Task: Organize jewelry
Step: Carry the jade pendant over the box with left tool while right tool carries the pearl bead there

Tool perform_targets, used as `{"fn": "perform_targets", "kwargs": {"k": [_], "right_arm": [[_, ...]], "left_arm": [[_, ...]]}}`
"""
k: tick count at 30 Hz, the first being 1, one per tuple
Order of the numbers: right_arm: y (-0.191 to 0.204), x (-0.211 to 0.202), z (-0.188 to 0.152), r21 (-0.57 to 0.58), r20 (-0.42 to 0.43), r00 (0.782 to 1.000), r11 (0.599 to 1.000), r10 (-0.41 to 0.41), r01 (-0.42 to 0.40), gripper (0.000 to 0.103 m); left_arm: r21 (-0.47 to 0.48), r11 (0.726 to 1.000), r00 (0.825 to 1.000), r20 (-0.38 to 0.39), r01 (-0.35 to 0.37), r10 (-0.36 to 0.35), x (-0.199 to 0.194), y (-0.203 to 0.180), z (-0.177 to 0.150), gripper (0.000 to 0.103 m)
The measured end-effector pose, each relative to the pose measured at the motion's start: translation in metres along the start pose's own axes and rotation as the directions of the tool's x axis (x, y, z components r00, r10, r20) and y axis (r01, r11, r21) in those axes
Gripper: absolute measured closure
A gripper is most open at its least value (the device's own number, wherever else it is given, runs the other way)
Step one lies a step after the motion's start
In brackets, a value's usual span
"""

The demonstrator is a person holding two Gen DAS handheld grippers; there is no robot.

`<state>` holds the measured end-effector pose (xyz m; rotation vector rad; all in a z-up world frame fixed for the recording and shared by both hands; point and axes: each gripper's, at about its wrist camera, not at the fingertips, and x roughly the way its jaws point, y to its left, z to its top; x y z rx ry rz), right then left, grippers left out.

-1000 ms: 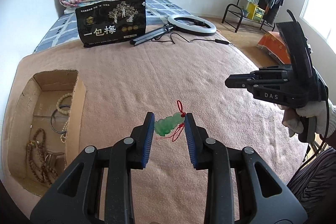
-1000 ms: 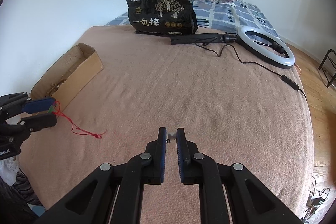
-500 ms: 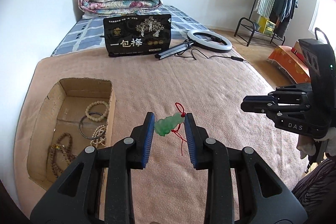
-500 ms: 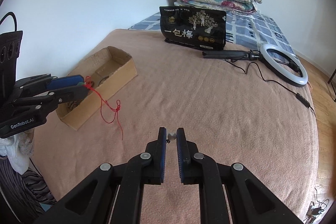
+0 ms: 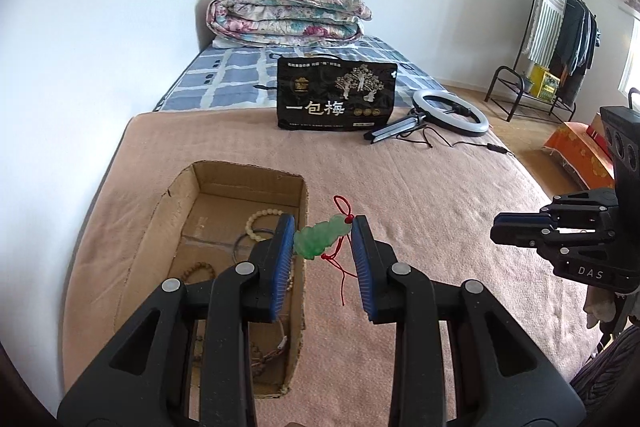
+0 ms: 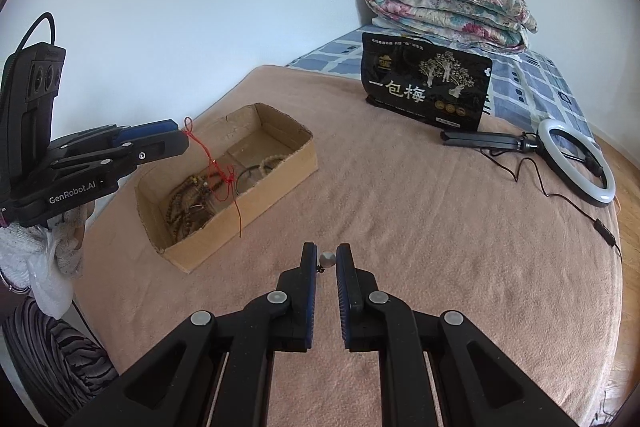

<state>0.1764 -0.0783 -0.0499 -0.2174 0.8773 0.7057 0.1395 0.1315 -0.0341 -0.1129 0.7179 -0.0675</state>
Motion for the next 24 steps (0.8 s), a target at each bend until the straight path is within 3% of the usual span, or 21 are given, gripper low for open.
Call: {"fn": "perform_targets", "kwargs": {"k": [14,24], "right_arm": [[0.044,0.028,0.027,-0.039,0.012,0.998,0.998,0.054,-0.053,0.095],[0.072,0.064,0.050,-0.051,0.008,0.996,0.995,0.091,-0.090,0.095]], "left_arm": [[-0.089,0.993,0.997,0.013,-0.074,0.076,0.005,0.072,0.007,0.074],[-0.082,0.992,0.995,0.000,-0.099,0.099,0.027,0.092,0.014,0.074]]}}
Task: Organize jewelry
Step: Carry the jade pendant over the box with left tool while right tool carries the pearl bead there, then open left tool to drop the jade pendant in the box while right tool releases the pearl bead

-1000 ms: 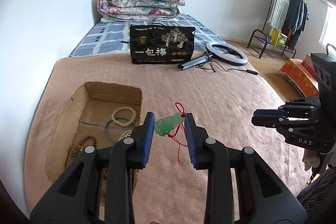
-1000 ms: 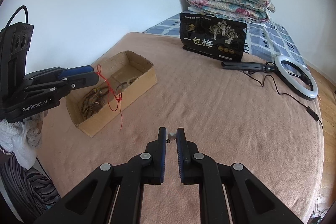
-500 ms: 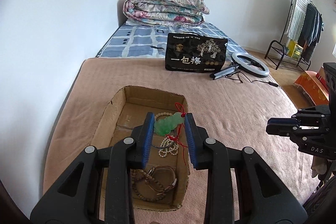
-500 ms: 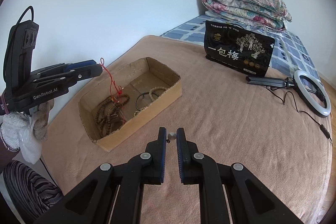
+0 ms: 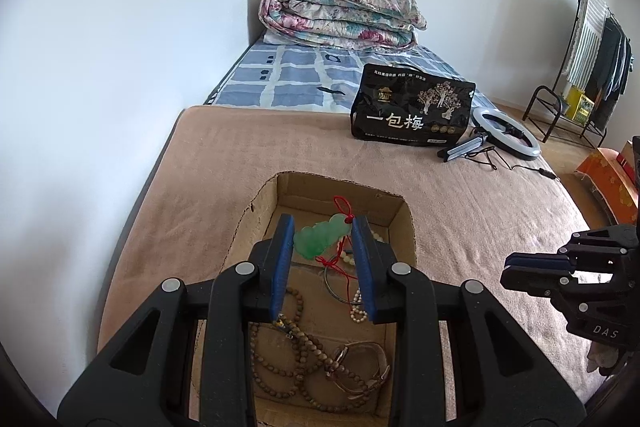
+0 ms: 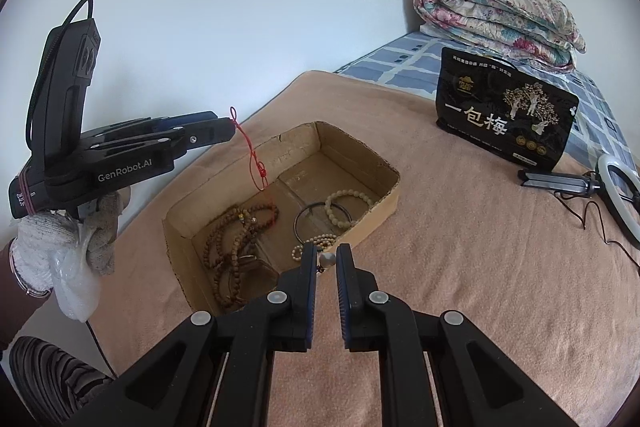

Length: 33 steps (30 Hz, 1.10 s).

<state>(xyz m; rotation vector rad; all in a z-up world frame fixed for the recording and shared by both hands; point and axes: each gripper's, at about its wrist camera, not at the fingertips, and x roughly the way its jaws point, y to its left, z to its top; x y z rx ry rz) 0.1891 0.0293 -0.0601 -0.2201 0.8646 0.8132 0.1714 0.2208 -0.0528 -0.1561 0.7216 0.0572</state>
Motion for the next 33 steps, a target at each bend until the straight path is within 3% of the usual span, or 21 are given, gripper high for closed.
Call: {"fn": "perform_targets", "kwargs": {"k": [17,31,33], "right_arm": [[0.022,0.057,0.012,-0.028,-0.047,0.999,0.999,0.013,-0.015,0.095],[0.039,0.073,0.017,-0.075,-0.060,0.998,0.997,0.011,-0.015,0.094],[0.040,0.073,0.018,-0.079,-0.059,0.998,0.997,0.009,-0.014,0.089]], "left_arm": [[-0.019,1.000,0.999,-0.046,-0.007,0.006,0.047,0.012,0.006,0.074],[-0.025,1.000,0.999,-0.049,-0.018,0.017,0.053,0.016,0.008,0.074],[-0.026,0.999,0.999,-0.046,-0.022,0.021,0.054,0.017,0.008,0.074]]}}
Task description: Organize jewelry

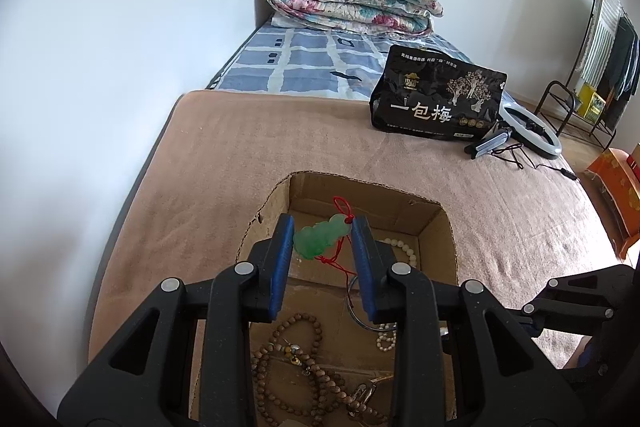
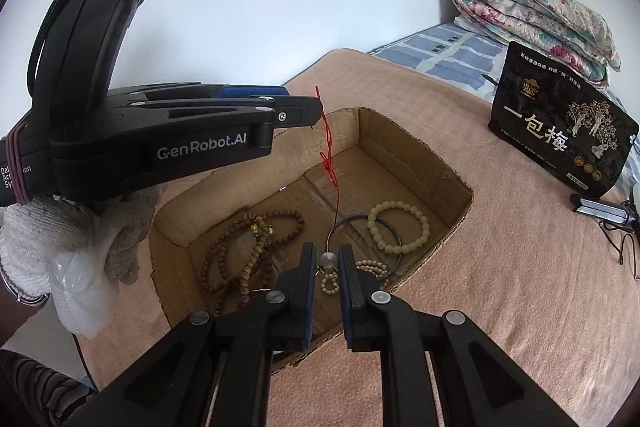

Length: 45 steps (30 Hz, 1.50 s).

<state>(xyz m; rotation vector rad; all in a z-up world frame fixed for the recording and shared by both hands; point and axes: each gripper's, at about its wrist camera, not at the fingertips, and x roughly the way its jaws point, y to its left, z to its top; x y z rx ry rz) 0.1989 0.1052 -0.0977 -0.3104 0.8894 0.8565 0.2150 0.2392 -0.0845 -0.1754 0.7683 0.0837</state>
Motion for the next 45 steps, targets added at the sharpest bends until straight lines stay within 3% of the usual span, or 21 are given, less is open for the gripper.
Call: {"fn": "perform_targets", "kwargs": {"k": [1,5,7,10,16,31,39,45], "right_arm": [[0.001,-0.001,0.000,-0.002,0.003,1.000,1.000,-0.001,0.001,0.081],[0.005,-0.003,0.001,-0.015,0.018,1.000,1.000,-0.011,0.011,0.070],[0.007,-0.004,0.001,-0.025,0.022,1.000,1.000,-0.015,0.015,0.050],[0.009,-0.007,0.000,-0.034,0.037,0.999,0.999,-0.034,0.035,0.032],[0.012,-0.011,-0.001,-0.036,0.047,0.997,0.998,-0.054,0.055,0.020],[0.013,-0.045,-0.010,-0.024,0.077,0.994,0.996,-0.081,0.083,0.019],[0.008,-0.083,-0.025,0.001,0.112,0.987,0.993,-0.118,0.119,0.018],[0.003,-0.117,-0.043,0.019,0.137,0.978,0.988,-0.156,0.155,0.012]], "left_arm": [[-0.001,1.000,1.000,0.001,0.000,0.000,0.000,0.001,0.000,0.074],[-0.006,1.000,1.000,0.002,-0.005,0.005,0.001,0.004,0.001,0.070],[-0.006,1.000,1.000,0.009,-0.003,0.003,0.001,0.005,0.001,0.052],[-0.009,1.000,1.000,0.026,-0.009,0.009,-0.003,0.004,0.002,0.041],[-0.020,1.000,0.999,0.034,-0.017,0.018,-0.007,0.005,0.003,0.036],[-0.004,0.999,0.997,0.067,-0.035,0.035,-0.045,-0.011,0.001,0.036],[0.009,0.999,0.995,0.096,-0.039,0.038,-0.083,-0.033,-0.004,0.036],[0.007,0.998,0.991,0.123,-0.061,0.060,-0.113,-0.051,-0.012,0.036]]}}
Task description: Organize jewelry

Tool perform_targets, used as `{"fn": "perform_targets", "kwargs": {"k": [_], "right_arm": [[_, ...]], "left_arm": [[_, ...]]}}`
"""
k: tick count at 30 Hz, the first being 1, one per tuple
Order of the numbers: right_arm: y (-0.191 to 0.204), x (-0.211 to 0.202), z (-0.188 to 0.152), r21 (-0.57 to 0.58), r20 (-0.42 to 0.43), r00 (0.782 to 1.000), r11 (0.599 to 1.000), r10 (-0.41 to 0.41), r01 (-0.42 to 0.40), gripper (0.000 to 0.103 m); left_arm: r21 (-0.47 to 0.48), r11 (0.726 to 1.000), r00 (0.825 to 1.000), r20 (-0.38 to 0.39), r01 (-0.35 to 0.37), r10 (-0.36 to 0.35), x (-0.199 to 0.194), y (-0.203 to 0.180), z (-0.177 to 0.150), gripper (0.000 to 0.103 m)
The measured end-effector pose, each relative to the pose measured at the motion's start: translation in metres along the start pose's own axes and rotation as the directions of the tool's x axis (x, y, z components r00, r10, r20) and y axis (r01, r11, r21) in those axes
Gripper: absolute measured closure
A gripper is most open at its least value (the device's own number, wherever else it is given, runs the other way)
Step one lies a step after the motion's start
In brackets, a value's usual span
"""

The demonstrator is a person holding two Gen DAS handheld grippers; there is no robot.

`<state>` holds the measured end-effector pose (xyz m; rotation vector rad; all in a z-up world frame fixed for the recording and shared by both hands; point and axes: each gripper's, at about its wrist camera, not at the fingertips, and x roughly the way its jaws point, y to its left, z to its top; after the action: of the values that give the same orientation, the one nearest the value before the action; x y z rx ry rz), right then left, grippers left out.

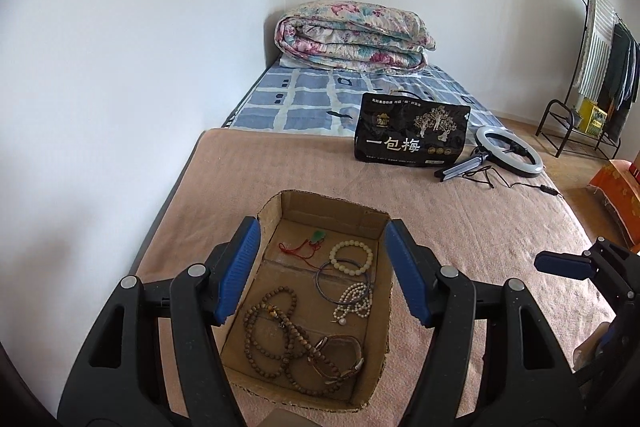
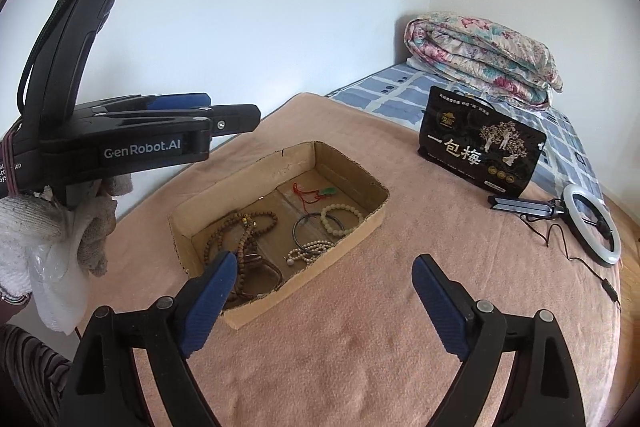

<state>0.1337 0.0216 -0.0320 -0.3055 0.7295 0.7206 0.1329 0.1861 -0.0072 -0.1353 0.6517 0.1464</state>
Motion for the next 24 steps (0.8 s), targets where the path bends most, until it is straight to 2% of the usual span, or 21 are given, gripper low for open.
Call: {"fn": "perform_targets", "kwargs": {"k": [3,6,10,14,17,24], "right_arm": [[-0.007,-0.016,-0.008,0.011,0.009,1.000,1.000,-0.021,0.021,0.009],[-0.016,-0.030,-0.015,0.025,0.017,0.999,0.999,-0.035,0.035,0.007],[-0.025,-0.044,-0.025,0.037,0.020,0.998,0.997,-0.064,0.063,0.007],[-0.034,-0.050,-0.033,0.049,0.021,0.996,0.995,-0.083,0.081,0.006],[-0.040,-0.053,-0.039,0.054,0.031,0.995,0.994,-0.094,0.093,0.004],[-0.052,-0.064,-0.038,0.112,0.059,0.991,0.988,-0.116,0.109,0.000]], "left_arm": [[-0.009,1.000,1.000,0.009,-0.006,0.006,-0.015,-0.007,-0.003,0.026],[-0.007,1.000,1.000,0.018,-0.004,0.004,-0.031,-0.015,-0.007,0.025],[0.011,1.000,0.999,0.029,-0.029,0.029,-0.047,-0.027,-0.015,0.017],[0.026,0.999,0.999,0.030,-0.046,0.045,-0.058,-0.036,-0.025,0.015],[0.042,0.997,0.996,0.047,-0.071,0.069,-0.064,-0.040,-0.031,0.004],[0.020,0.996,0.995,0.044,-0.086,0.085,-0.073,-0.034,-0.037,0.001]]}}
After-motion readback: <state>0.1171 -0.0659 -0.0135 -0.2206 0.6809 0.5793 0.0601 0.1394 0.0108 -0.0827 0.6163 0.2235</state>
